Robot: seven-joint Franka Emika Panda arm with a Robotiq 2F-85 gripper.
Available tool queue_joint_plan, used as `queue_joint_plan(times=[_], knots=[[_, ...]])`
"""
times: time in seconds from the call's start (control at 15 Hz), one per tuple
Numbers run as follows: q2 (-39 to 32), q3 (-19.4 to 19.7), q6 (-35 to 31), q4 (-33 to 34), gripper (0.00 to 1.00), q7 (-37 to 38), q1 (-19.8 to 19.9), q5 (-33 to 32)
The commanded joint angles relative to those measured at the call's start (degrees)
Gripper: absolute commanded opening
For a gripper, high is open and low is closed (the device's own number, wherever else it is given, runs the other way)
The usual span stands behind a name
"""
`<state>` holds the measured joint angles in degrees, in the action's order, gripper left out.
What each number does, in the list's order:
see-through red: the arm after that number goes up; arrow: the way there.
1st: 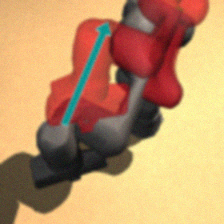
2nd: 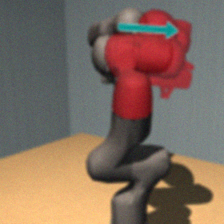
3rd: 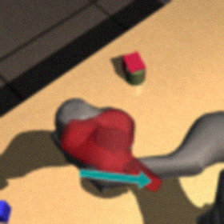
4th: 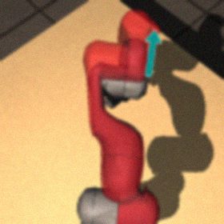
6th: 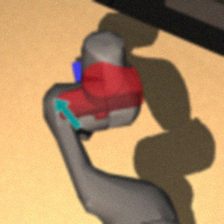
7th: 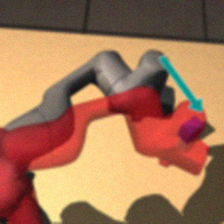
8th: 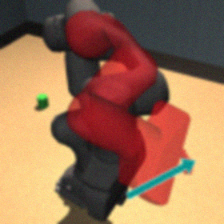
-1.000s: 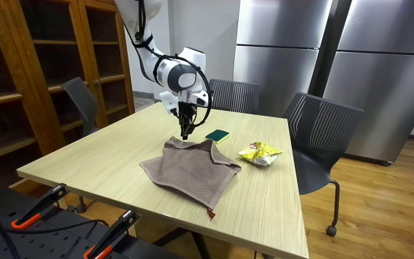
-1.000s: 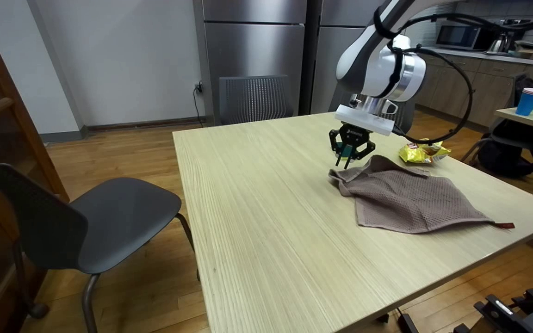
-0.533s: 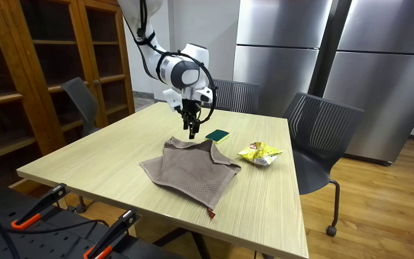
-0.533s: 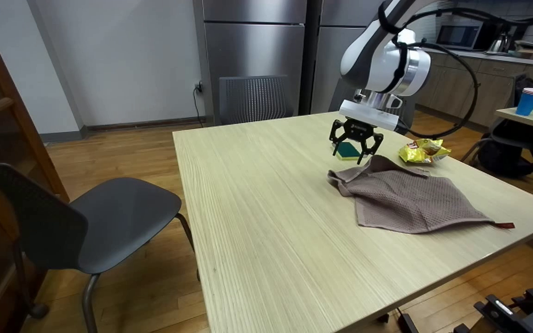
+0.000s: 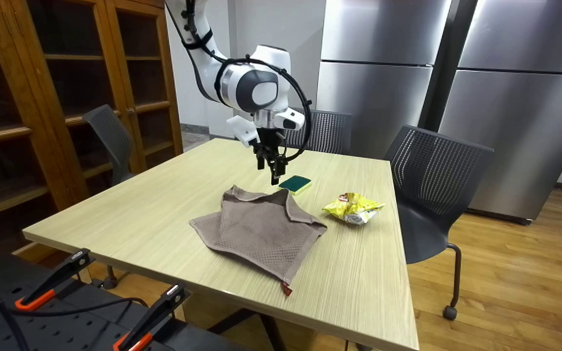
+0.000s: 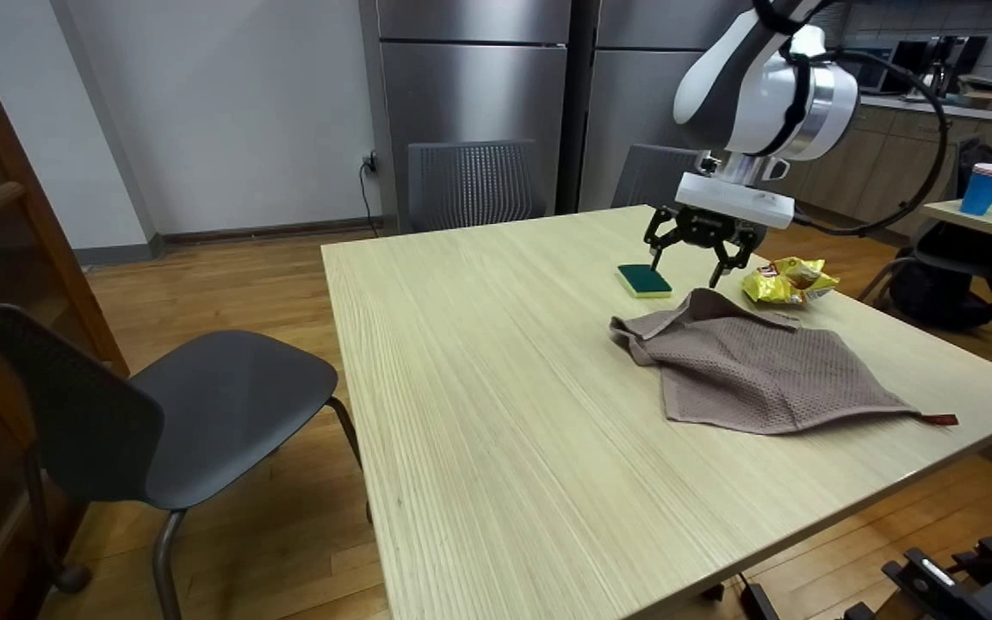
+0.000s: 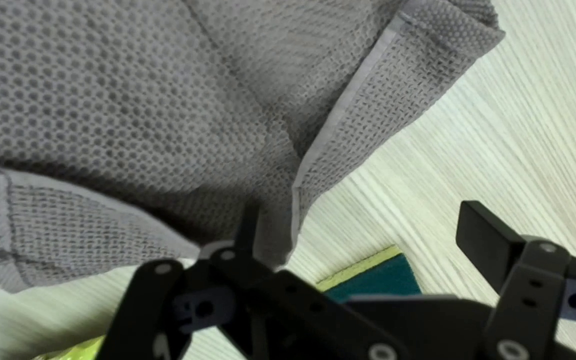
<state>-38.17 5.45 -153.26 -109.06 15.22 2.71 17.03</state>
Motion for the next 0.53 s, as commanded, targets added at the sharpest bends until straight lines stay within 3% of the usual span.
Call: queue_joint_plan(times=[0.0, 0.47], knots=[[6.5, -0.8, -3.1, -8.3, 1.00, -4.9, 2.2, -1.7], [13.0, -1.7, -7.7, -18.4, 1.00, -13.4, 5.9, -2.4]])
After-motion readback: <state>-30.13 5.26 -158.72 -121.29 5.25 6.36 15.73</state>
